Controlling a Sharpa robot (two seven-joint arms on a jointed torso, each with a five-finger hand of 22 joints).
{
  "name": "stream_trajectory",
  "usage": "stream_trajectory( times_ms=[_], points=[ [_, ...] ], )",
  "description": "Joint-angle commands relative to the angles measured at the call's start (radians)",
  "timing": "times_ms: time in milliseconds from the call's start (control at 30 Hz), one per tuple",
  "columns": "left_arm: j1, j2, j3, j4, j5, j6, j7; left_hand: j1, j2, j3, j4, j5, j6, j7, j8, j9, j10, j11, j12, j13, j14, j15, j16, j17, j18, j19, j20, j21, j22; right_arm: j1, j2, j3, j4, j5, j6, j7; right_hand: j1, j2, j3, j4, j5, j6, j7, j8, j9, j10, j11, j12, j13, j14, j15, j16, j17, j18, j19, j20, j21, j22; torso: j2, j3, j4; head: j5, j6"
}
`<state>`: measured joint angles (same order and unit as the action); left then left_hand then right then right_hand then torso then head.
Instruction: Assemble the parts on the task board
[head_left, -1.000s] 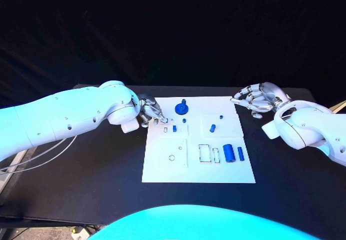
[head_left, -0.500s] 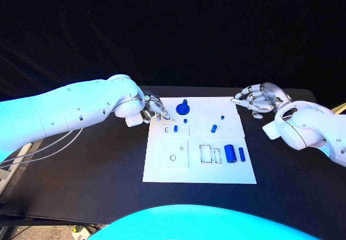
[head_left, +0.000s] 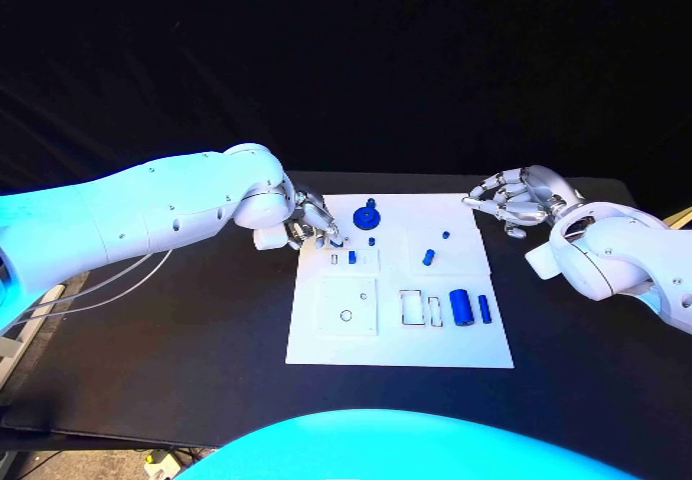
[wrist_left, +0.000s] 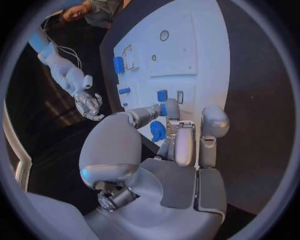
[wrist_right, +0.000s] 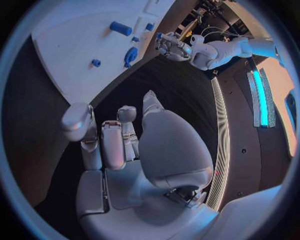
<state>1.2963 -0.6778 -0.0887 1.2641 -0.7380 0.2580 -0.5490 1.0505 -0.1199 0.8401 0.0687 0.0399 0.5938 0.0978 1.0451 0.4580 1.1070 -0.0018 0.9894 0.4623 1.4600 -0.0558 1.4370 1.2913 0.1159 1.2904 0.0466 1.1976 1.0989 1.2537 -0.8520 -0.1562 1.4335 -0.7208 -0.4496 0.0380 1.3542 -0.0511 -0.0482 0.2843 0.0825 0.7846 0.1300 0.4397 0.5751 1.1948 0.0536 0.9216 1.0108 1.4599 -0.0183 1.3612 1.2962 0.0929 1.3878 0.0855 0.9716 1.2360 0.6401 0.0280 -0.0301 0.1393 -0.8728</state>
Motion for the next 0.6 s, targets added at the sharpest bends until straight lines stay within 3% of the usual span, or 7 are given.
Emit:
stream_trajectory(
  times_ms=[33,300,600],
  points=[
    [0.007,0.011,-0.004,-0.012,0.003,0.047,-0.005,-0.020,0.052,0.095,-0.037,0.032,0.135,-0.038,0.021,0.005,0.038,-0.010,-0.011,-0.011,0.064,-0.013,0.025,0.127,-0.008,0.015,-0.002,0.016,0.022,-0.001,0.002,0.000,0.000,-0.002,0.002,0.001,-0.020,0.029,-0.050,0.002,-0.008,0.006,-0.001,-0.010,0.015,-0.010,-0.006,0.002,-0.005,0.047,-0.009,-0.012,0.029,0.017,0.009,-0.009,-0.024,-0.006,0.000,-0.0003,-0.0006,0.000,0.000],
    [0.020,0.035,-0.012,-0.044,-0.023,0.115,-0.010,-0.023,0.055,0.103,-0.068,0.041,0.147,-0.042,0.016,0.003,0.050,-0.014,-0.014,-0.010,0.067,-0.016,0.033,0.137,-0.012,0.025,-0.006,0.032,0.041,-0.001,0.005,0.000,-0.002,-0.002,0.001,0.001,-0.020,0.029,-0.050,0.002,-0.008,0.006,-0.001,-0.010,0.015,-0.010,-0.006,0.002,-0.005,0.047,-0.009,-0.012,0.029,0.017,0.009,-0.009,-0.024,-0.006,0.001,-0.0005,-0.0008,0.000,0.000],
    [0.031,0.061,-0.019,-0.076,-0.052,0.162,-0.012,-0.044,0.049,0.114,-0.098,0.073,0.176,-0.050,0.015,0.009,0.096,-0.022,0.012,0.042,0.078,-0.022,0.055,0.167,-0.020,0.045,-0.011,0.063,0.077,-0.001,0.007,0.000,-0.003,-0.002,0.001,0.002,-0.020,0.029,-0.050,0.002,-0.008,0.006,-0.001,-0.010,0.015,-0.010,-0.006,0.002,-0.005,0.047,-0.009,-0.012,0.029,0.017,0.009,-0.009,-0.024,-0.006,0.000,-0.0007,0.0007,0.001,0.000]
  ],
)
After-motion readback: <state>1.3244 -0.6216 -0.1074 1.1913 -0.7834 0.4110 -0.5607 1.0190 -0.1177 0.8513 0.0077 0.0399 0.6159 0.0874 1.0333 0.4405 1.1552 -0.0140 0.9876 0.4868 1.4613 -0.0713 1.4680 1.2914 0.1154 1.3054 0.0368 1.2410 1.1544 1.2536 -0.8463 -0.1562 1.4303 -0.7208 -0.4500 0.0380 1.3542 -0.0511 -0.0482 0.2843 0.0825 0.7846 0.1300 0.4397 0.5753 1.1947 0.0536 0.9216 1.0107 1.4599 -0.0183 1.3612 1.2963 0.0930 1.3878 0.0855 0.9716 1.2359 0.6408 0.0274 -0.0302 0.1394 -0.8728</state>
